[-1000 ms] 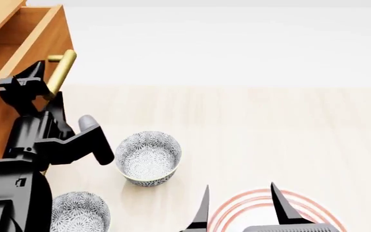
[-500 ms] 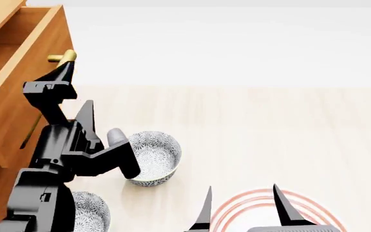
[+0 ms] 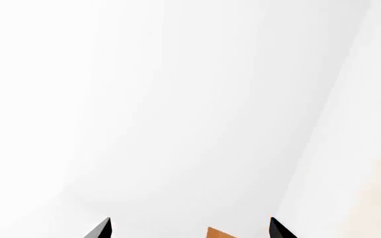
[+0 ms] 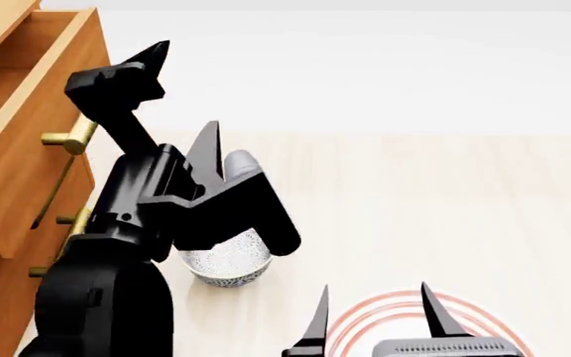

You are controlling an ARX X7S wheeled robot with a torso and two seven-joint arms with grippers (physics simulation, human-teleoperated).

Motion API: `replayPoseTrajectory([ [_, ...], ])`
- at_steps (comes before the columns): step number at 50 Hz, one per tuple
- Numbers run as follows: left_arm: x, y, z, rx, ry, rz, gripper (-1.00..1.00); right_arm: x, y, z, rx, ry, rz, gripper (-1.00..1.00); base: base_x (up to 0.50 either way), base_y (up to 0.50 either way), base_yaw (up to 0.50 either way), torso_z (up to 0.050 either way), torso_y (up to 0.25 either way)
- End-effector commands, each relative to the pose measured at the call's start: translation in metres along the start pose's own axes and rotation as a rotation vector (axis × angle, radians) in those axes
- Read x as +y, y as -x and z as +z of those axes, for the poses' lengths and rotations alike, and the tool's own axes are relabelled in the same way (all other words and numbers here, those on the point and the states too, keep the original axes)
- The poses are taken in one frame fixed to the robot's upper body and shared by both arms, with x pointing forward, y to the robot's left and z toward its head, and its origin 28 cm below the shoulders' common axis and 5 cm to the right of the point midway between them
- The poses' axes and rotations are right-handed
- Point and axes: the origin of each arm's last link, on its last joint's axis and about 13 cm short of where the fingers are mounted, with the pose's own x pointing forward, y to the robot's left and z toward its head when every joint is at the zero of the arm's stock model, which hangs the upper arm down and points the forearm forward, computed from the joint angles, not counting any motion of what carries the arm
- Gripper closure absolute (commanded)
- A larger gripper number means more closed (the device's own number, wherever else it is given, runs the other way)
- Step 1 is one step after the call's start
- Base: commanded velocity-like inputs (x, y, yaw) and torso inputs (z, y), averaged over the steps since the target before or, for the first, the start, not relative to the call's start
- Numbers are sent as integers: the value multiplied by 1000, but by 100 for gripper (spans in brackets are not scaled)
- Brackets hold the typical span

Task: Open the top drawer of the cabinet.

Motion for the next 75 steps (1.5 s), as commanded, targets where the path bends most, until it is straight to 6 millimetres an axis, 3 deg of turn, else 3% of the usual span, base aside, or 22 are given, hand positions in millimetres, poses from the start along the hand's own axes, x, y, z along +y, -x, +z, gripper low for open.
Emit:
replayPoseTrajectory([
  [1, 65, 17, 52, -79, 206, -108, -100, 0, -3, 0, 10, 9, -6, -100, 0, 0, 0, 0, 0],
  [3, 78, 17, 57, -80, 262, -130, -100, -1, -2, 0, 10, 7, -7, -100, 0, 0, 0, 0, 0],
  [4, 94, 14, 60, -75, 320, -109, -100, -2, -1, -1, 8, 2, -11, -100, 0, 0, 0, 0, 0],
  [8, 113, -1, 64, -26, 413, -165, -100, -3, 1, -1, 9, 4, -15, -100, 0, 0, 0, 0, 0],
  [13, 134, -11, 60, 15, 471, -173, -100, -8, 4, 0, 3, 3, -25, -100, 0, 0, 0, 0, 0],
  [20, 187, -19, 49, 47, 610, -158, -100, -10, 6, -1, -7, -15, -36, -100, 0, 0, 0, 0, 0],
  [32, 214, -11, 22, 99, 699, -131, -100, -8, 8, 5, -20, -2, -32, -100, 0, 0, 0, 0, 0],
  [36, 222, -18, 5, 147, 835, -153, -100, -9, 8, 5, -19, 2, -34, -100, 0, 0, 0, 0, 0],
  [43, 221, -36, -21, 248, 1066, -239, -100, -5, 8, 5, -19, 1, -25, -100, 0, 0, 0, 0, 0],
  [47, 215, -48, -24, 318, 1185, -271, -100, -6, 9, 6, -23, 3, -27, -100, 0, 0, 0, 0, 0],
  [53, 195, -48, -35, 349, 1182, -301, -100, -6, 8, 11, -33, 13, -31, -100, 0, 0, 0, 0, 0],
  [75, 165, -49, -49, 416, 1251, -319, -100, -5, 8, 10, -30, 13, -29, -100, 0, 0, 0, 0, 0],
])
